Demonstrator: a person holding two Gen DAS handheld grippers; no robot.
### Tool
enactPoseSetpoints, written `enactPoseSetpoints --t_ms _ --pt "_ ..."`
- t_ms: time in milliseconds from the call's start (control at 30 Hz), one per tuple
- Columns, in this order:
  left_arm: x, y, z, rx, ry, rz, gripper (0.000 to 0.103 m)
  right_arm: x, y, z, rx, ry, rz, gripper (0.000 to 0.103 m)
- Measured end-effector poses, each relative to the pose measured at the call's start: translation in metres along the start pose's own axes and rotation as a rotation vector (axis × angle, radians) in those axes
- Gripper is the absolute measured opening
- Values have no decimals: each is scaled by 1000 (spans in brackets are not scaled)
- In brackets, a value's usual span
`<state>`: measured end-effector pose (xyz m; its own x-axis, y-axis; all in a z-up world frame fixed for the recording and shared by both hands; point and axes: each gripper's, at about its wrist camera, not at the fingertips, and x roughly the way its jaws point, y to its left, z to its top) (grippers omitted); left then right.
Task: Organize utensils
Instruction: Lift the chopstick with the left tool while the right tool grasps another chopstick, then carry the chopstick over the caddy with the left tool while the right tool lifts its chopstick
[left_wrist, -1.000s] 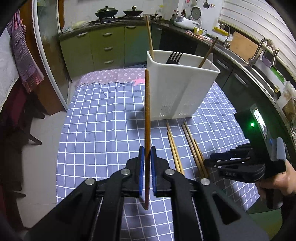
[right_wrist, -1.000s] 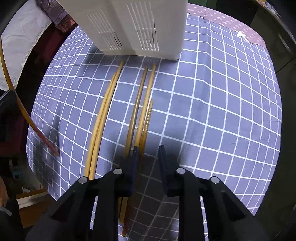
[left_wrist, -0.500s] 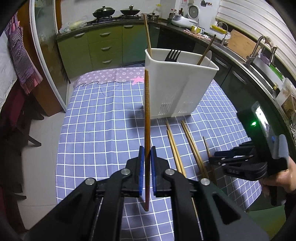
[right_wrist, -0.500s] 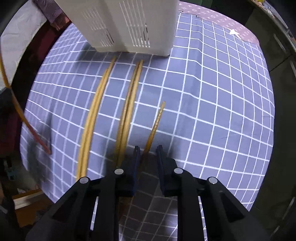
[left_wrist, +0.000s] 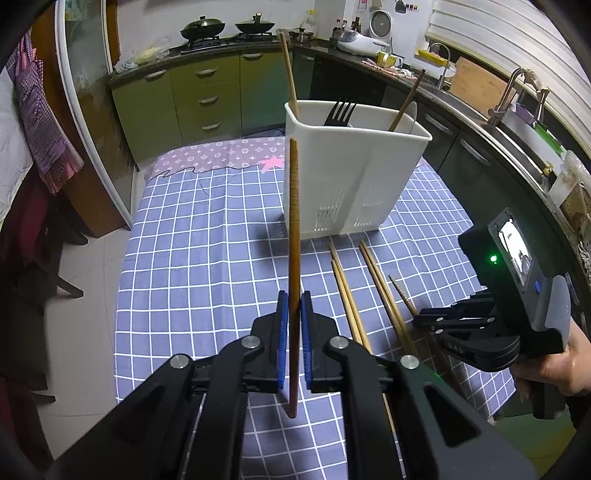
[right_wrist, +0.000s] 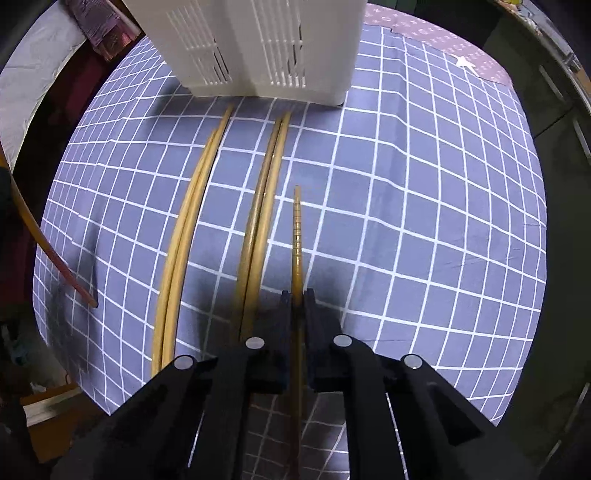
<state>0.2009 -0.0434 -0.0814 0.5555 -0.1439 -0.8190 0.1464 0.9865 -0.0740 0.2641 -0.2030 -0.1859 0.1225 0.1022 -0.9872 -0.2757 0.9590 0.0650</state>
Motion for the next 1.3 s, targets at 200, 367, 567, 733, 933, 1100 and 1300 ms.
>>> enactPoseSetpoints --t_ms 200,367,567,733,933,1100,1300 --pt "-4 -1 -1 12 -15 -4 7 -21 -8 -3 14 -59 55 7" --pt "-12 -1 -2 21 -46 -10 7 -58 -16 -14 6 -151 74 7" --pt "-20 0 -4 31 -71 -14 7 -99 -23 -34 7 -278 92 7" --pt "-29 2 -5 36 -89 -11 7 -120 -30 -52 17 -355 109 7" --pt "-38 2 -4 43 -106 0 7 -131 -32 -56 16 -388 125 7" --pt "-43 -2 -1 56 -113 1 7 -136 -31 -57 9 -406 128 7" --pt "-49 -4 3 67 -123 -3 7 -142 -33 -58 10 -439 129 7"
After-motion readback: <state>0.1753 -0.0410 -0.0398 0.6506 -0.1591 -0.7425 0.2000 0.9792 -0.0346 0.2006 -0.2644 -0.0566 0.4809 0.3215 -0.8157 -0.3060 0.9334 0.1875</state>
